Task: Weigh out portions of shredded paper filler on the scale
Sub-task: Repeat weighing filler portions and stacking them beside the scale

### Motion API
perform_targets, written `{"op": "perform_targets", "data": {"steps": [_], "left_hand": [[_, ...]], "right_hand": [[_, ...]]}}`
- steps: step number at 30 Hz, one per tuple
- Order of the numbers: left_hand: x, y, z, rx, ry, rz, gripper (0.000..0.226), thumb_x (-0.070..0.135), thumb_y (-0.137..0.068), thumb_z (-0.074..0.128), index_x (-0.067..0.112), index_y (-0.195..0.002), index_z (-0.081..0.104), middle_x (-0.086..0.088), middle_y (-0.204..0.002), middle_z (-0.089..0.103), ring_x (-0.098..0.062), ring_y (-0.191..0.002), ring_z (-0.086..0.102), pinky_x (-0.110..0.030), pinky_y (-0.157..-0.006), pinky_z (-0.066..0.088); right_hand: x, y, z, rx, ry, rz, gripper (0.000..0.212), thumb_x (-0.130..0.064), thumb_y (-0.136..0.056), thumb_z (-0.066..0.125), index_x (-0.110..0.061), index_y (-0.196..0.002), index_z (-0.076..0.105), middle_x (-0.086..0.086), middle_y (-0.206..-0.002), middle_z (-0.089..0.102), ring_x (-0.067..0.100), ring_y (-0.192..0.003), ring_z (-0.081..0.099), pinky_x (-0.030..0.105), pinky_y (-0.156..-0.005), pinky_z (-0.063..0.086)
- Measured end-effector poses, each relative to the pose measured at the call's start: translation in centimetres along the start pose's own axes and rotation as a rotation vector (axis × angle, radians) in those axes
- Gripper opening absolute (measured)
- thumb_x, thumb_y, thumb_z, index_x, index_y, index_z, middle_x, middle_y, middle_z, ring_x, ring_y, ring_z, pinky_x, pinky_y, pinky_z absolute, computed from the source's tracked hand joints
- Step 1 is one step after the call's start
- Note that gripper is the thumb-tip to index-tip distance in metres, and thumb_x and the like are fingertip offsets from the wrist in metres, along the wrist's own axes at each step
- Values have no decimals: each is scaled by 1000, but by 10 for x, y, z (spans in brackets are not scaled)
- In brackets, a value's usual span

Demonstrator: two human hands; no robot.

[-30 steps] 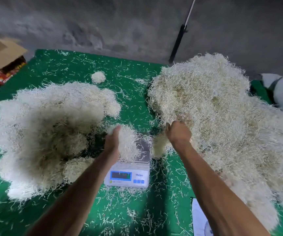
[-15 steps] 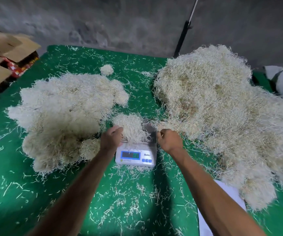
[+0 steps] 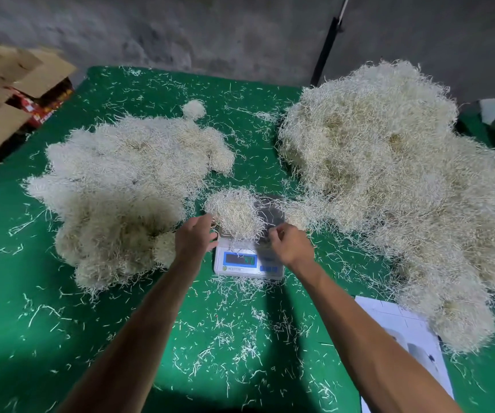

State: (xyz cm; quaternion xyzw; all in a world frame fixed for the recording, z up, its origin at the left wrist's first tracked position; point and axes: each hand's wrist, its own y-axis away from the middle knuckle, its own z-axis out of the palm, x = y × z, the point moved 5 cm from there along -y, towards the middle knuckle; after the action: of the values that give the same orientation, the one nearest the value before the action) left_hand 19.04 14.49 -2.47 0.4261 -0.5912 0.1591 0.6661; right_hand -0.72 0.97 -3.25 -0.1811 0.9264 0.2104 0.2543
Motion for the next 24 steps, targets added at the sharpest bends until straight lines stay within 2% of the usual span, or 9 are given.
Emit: {"op": "perform_targets", "data": {"steps": [3, 6, 8, 10, 13, 16, 19, 21, 24], "left_hand": [[5, -15, 6, -64, -182, 10, 29, 43, -94, 66, 23, -76, 57, 4, -73, 58, -21, -82, 64, -38, -66, 63], [18, -34, 13, 18, -258, 63, 36, 48, -89, 72, 22, -73, 52, 12, -61, 57, -14, -64, 55, -43, -71, 61], [23, -47, 23, 65, -338, 56, 63, 57, -84, 74, 11, -124, 58, -9, -123, 65, -26, -109, 62, -43, -95, 53], [26, -61, 38, 31, -432, 36, 98, 62, -84, 72, 12, -156, 28, -15, -160, 33, -31, -141, 40, -48, -112, 40], [31, -74, 64, -93, -518, 89, 78, 56, -89, 69, 13, -149, 42, -3, -132, 58, -2, -95, 60, -23, -74, 55], [28, -72, 92, -171, -541, 133, 31, 43, -93, 67, 23, -117, 67, 19, -79, 60, 5, -57, 50, -8, -43, 38], [17, -51, 114, -246, -265, 3, 3, 52, -91, 63, 49, -90, 63, 33, -71, 57, 9, -70, 57, -12, -56, 38], [8, -37, 116, -138, 109, -113, 7, 59, -89, 64, 61, -96, 62, 45, -88, 60, 15, -96, 57, -19, -73, 41], [-3, -24, 116, -28, 454, -226, 38, 61, -89, 65, 42, -122, 62, 3, -137, 60, -11, -128, 54, -34, -91, 49]], "right_hand": [[5, -8, 2, -103, -2, 47, 44, -51, -106, 39, -16, -91, 61, 4, -72, 63, 11, -47, 56, 22, -45, 44], [9, -19, 2, -128, -144, 92, 62, -54, -106, 33, -4, -85, 64, 13, -67, 64, 19, -46, 59, 28, -47, 52], [6, -25, 5, -139, -303, 104, 63, -51, -107, 35, 2, -88, 65, 21, -73, 71, 27, -54, 68, 40, -55, 60], [0, -29, 12, -200, -510, 141, 59, -49, -106, 40, 4, -93, 62, 23, -73, 71, 36, -63, 73, 47, -58, 61], [-12, -36, 23, -346, -625, 203, 54, -57, -103, 40, -7, -94, 58, 16, -65, 66, 31, -75, 75, 41, -71, 63], [-26, -61, 27, -321, -664, 229, 76, -67, -101, 30, -5, -140, 49, 19, -122, 65, 35, -128, 59, 37, -106, 52], [-42, -92, 20, -194, -791, 192, 79, -72, -97, 40, -12, -149, 47, 11, -151, 50, 25, -143, 45, 42, -118, 37], [-43, -102, 10, -14, -897, 212, 64, -54, -98, 57, -17, -149, 46, 2, -151, 49, 21, -141, 43, 33, -116, 33], [-52, -96, -1, 254, -1044, 136, 38, -20, -105, 53, -27, -142, 52, -13, -140, 52, 5, -121, 52, 21, -108, 40]]}}
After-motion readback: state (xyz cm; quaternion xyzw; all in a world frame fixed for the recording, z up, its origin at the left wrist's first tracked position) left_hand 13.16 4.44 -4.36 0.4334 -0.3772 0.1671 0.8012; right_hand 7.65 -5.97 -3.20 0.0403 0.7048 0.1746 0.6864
